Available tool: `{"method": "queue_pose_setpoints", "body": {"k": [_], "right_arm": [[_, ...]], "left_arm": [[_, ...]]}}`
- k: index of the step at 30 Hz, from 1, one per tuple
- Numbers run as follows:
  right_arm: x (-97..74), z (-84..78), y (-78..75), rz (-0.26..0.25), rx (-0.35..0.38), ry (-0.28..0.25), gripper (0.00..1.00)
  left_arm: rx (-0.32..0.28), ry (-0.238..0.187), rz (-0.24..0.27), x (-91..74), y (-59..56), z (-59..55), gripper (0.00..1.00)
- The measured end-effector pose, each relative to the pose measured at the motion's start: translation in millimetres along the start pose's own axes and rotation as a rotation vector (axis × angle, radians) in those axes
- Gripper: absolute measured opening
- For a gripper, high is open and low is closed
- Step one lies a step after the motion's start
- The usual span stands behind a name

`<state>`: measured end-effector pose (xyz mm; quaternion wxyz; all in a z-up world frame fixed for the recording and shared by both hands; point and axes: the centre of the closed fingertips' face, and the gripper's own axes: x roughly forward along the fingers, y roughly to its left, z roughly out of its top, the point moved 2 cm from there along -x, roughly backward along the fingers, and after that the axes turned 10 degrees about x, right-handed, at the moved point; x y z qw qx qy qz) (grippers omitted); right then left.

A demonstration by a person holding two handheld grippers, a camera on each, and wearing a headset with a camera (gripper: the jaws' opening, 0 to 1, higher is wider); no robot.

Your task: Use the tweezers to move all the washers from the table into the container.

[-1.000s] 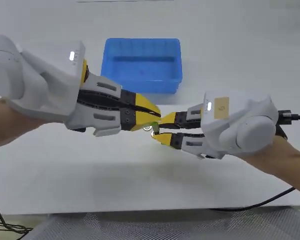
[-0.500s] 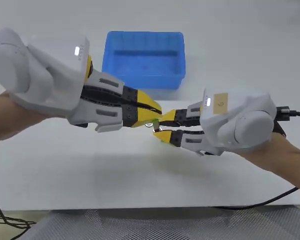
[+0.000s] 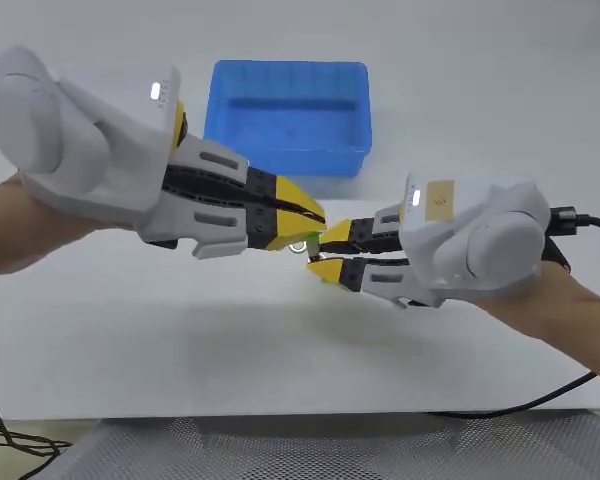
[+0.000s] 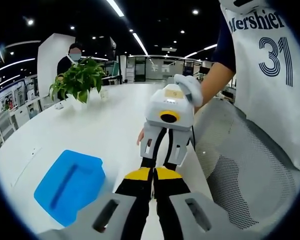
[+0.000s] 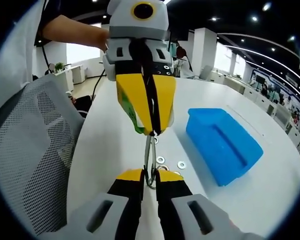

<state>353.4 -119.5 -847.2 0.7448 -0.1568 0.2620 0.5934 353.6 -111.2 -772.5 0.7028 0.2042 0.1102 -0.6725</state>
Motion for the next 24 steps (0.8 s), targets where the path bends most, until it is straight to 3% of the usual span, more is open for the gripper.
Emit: {"method": "queue_pose_setpoints", "body": {"k": [10, 24], "right_arm": [[-0.6, 2.5, 1.7, -0.001, -0.009, 0.005, 0.1], [-11.1, 33.3, 1.7, -0.019, -0.061, -0.023, 0.1]], "left_arm": [[0.013, 0.011, 0.0, -3.9, -3.6, 1.2, 0.05], [0.053, 0.006, 0.02, -26.4, 3.2, 23.0, 0.05]]}}
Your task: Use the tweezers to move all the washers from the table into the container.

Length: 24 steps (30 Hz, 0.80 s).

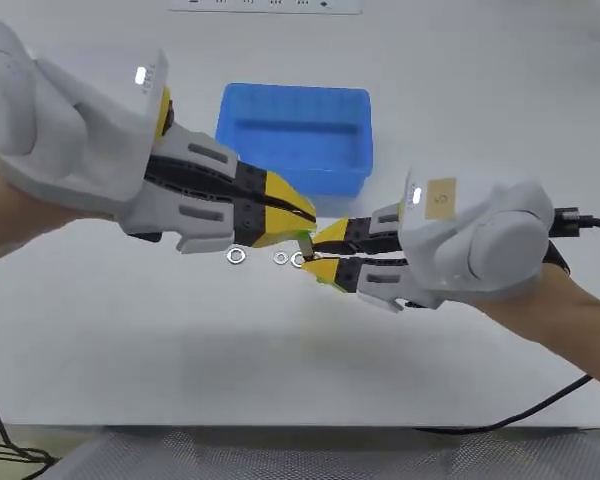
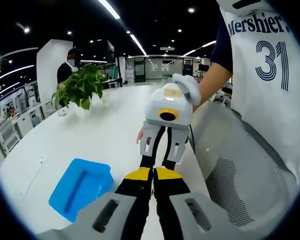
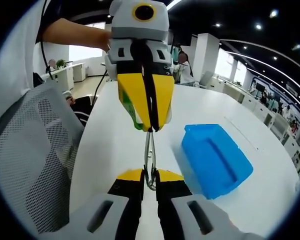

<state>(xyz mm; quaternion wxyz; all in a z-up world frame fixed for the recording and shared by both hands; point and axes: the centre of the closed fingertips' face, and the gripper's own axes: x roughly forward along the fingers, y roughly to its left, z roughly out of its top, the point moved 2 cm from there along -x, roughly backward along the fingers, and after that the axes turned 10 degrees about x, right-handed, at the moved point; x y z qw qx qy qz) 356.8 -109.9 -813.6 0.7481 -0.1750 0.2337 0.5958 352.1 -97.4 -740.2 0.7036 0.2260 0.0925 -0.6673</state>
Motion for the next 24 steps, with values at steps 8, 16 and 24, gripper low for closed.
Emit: {"method": "queue_pose_setpoints", "body": {"k": [8, 16, 24], "right_arm": [[-6.4, 21.9, -7.1, -0.024, -0.043, -0.02, 0.1], [-14.3, 46.0, -19.9, -0.054, -0.087, -0.042, 0.1], [-16.6, 63.2, -34.9, -0.077, -0.114, -0.061, 0.1]], "left_arm": [[0.055, 0.004, 0.01, -12.2, 9.7, 16.2, 0.05], [0.109, -0.004, 0.038, -24.8, 24.7, 32.3, 0.05], [0.142, -0.009, 0.065, -34.5, 39.0, 40.5, 0.05]]}}
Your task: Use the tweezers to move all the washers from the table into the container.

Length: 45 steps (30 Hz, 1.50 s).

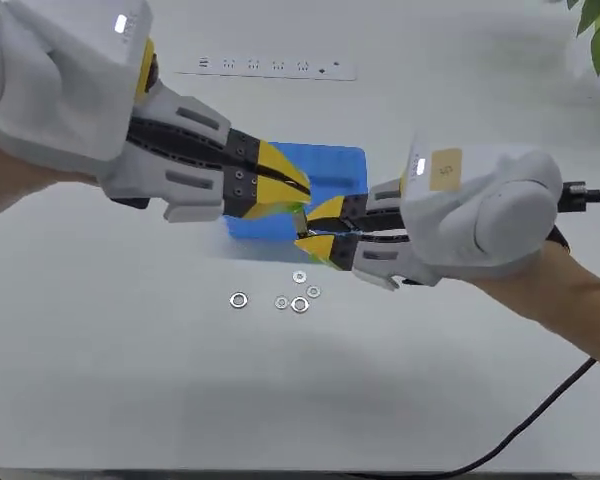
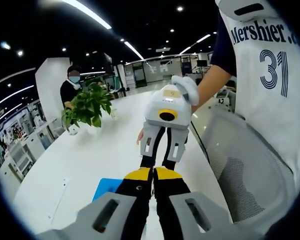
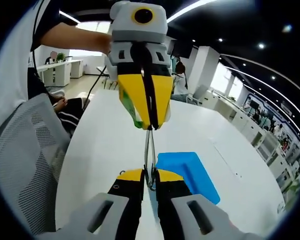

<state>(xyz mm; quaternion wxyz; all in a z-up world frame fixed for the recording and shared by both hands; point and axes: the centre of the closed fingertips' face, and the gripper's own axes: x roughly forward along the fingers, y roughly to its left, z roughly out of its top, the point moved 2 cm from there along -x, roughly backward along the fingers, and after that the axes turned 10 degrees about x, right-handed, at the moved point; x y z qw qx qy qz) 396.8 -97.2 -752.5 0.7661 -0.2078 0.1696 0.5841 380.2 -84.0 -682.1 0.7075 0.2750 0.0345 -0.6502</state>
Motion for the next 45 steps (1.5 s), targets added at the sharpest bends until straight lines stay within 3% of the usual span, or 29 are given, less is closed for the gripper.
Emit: {"method": "queue_pose_setpoints", "body": {"k": [10, 22, 33, 45], "right_arm": [[5.0, 9.5, -23.0, -0.02, -0.015, -0.012, 0.1], [18.2, 4.6, -51.0, -0.021, -0.003, -0.013, 0.1], [35.6, -7.0, -72.0, 0.024, 0.033, -0.04, 0.1], [53.4, -28.0, -87.2, 0.116, 0.106, -0.047, 0.1]], "left_arm": [[0.028, -0.001, 0.012, -4.1, 25.2, -0.9, 0.05], [0.018, 0.0, 0.004, 1.3, 53.0, -19.5, 0.05], [-0.008, -0.002, -0.006, 9.6, 73.5, -44.3, 0.05], [-0.045, 0.001, -0.015, 23.2, 84.9, -69.0, 0.05]]}}
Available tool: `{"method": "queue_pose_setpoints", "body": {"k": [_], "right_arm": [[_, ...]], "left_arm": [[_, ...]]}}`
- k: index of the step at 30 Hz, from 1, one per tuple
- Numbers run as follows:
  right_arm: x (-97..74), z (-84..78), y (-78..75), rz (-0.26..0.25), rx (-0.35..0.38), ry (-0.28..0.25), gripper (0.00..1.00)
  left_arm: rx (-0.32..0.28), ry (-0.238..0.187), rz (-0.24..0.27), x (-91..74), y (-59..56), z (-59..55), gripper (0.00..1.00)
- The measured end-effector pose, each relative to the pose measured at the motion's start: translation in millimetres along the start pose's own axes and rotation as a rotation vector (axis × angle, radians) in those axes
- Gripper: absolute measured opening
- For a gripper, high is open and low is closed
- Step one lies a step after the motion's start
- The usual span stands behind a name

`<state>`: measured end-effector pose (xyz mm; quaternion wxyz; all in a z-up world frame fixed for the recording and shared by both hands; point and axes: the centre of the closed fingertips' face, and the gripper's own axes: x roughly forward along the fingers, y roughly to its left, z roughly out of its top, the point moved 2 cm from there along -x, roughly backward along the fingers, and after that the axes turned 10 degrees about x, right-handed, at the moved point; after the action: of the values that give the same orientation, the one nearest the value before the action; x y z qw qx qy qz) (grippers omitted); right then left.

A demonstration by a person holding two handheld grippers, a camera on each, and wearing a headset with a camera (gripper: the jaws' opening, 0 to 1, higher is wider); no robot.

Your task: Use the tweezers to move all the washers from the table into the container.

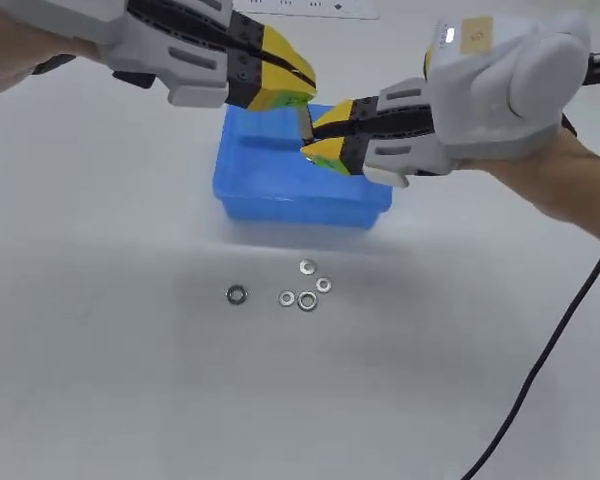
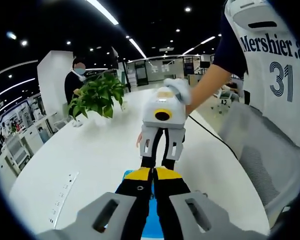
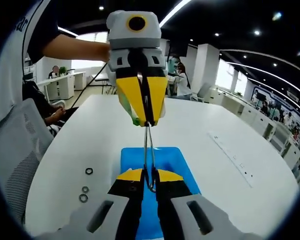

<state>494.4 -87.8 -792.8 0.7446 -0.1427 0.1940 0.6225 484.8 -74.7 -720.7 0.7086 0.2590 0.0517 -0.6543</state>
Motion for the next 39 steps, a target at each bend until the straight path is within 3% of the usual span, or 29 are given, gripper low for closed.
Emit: {"method": "queue_pose_setpoints", "body": {"k": [19, 28, 39], "right_arm": [[22.6, -32.4, -8.8, 0.05, 0.041, 0.043, 0.1], [29.0, -45.8, -13.7, 0.056, 0.06, 0.055, 0.1], [31.3, -44.6, -12.0, 0.064, 0.058, 0.051, 0.1]], "left_arm": [[-0.044, 0.048, -0.027, 16.1, -0.2, -38.0, 0.05], [-0.066, 0.046, -0.028, 21.2, -0.2, -46.6, 0.05], [-0.056, 0.034, -0.023, 22.3, -2.9, -47.2, 0.06]]}}
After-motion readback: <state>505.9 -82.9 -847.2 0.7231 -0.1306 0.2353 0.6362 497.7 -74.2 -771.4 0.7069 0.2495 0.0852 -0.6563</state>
